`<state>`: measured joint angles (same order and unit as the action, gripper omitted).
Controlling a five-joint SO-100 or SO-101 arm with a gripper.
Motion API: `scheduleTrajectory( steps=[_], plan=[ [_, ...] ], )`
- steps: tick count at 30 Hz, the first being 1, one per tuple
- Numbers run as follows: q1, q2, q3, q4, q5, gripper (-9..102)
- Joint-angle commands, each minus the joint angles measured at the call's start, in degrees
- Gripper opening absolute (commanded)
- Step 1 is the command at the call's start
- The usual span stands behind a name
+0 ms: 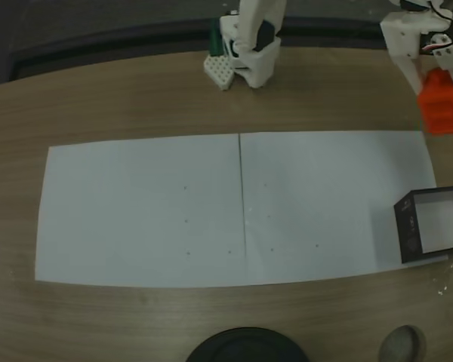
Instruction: Grab a orange square and put it in the box.
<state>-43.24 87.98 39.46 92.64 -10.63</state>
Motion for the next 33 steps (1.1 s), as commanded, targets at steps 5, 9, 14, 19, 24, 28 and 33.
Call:
scheduleTrajectory(
  steps=[5, 9, 14, 19, 24, 28, 33],
  plan=[
    [0.5, -7.5, -3.4, -19.8, -1.7, 9],
    [1.0, -11.1, -3.4, -29.4, -1.5, 9],
    [-1.1, -15.6, -3.4, -31.0, 9.3, 5],
    [-0.7, -21.1, -3.4, -36.0, 10.6, 0],
    [-1.1, -24.3, -3.4, -36.7, 10.5, 0],
    [-1.2, -25.0, -3.4, -36.7, 10.7, 0],
    [-1.1, -25.0, -3.4, -36.7, 10.7, 0]
  ],
)
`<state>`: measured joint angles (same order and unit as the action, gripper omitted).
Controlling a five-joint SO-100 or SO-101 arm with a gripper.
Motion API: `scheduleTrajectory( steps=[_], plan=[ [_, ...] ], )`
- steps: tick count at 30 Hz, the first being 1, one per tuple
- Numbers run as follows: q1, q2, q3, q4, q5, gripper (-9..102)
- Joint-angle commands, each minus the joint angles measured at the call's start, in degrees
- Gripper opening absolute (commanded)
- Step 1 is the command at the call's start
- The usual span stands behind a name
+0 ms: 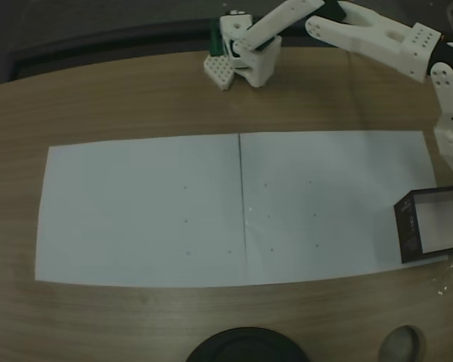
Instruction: Grab a orange square and put it in the box.
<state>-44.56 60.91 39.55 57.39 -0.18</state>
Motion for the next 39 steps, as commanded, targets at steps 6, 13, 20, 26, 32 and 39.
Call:
scheduleTrajectory(
  steps=[6, 13, 20, 26, 32, 39],
  plan=[
    [0.4, 2.0, -3.5, -1.5, 0.3, 0],
    [0.5, 2.5, -3.2, -0.5, 4.4, 22],
    [0.4, 2.6, -3.5, 2.3, 5.1, 28],
    [0.6, 2.8, -3.5, 2.3, 5.1, 28],
    [2.5, 3.3, -3.6, 3.1, 5.0, 9],
    [12.9, 15.7, -3.6, 17.2, 3.5, 0]
  ],
)
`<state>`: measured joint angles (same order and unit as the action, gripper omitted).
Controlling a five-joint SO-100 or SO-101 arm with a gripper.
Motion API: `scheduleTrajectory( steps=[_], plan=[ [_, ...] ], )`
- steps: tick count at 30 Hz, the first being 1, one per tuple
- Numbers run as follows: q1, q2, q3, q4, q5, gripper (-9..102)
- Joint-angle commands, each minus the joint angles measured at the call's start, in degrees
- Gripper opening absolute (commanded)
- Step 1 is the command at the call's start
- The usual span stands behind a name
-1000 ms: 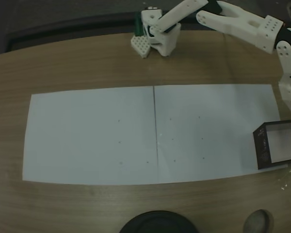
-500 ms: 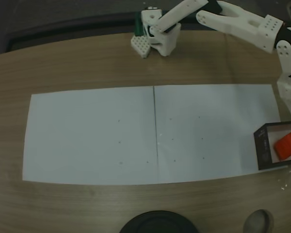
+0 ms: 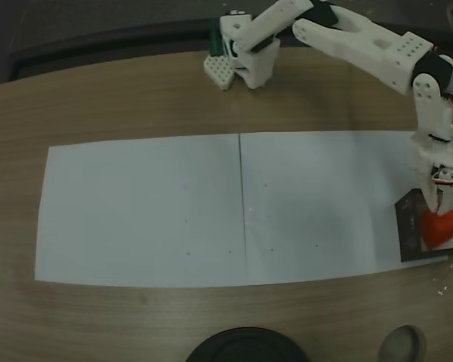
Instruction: Grab a orange square and put it in the box.
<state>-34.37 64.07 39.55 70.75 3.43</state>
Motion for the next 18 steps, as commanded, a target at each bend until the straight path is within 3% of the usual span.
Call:
scheduleTrajectory(
  steps=[1, 10, 18],
  plan=[
    [3.7, 16.0, -3.6, 7.1, -0.1, 0],
    [11.7, 55.2, -2.8, 28.0, -0.5, 0],
    [27.3, 87.4, 22.0, 28.1, -0.5, 0]
  ],
)
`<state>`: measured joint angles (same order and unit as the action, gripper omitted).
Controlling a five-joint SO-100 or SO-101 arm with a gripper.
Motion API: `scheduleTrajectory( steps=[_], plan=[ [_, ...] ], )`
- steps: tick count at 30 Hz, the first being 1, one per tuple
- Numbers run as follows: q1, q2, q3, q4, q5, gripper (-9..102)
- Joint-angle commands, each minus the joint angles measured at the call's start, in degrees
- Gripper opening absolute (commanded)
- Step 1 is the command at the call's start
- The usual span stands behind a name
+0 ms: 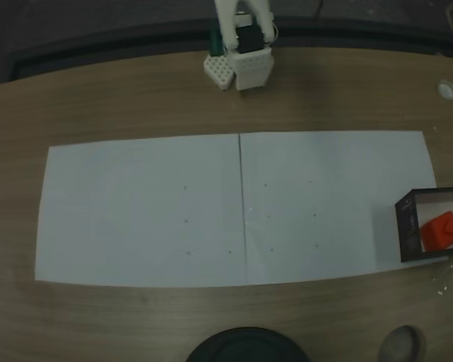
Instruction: Grab a orange square and put it in the box.
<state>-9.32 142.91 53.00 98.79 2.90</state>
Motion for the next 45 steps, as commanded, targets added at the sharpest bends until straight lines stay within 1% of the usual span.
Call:
scheduleTrajectory(
  steps=[1, 7, 11, 17, 21, 23, 25, 31, 37, 45],
  plan=[
    [2.7, 12.7, 12.7, 0.0, 0.0, 0],
    [3.8, 34.5, 35.6, -0.1, 0.0, 0],
    [4.7, 45.4, 47.0, -0.2, 0.0, 0],
    [6.6, 54.9, 54.6, -0.4, 0.0, 0],
    [6.6, 56.2, 55.9, -1.7, 0.0, 0],
    [6.6, 56.2, 57.6, -3.8, -0.1, 0],
    [6.6, 56.2, 59.3, -7.5, -0.1, 0],
    [7.0, 56.2, 69.4, -23.6, -0.1, 0],
    [13.9, 56.2, 88.2, -36.9, -0.2, 0],
    [14.2, 56.3, 107.1, -49.3, -0.1, 0]
  ],
)
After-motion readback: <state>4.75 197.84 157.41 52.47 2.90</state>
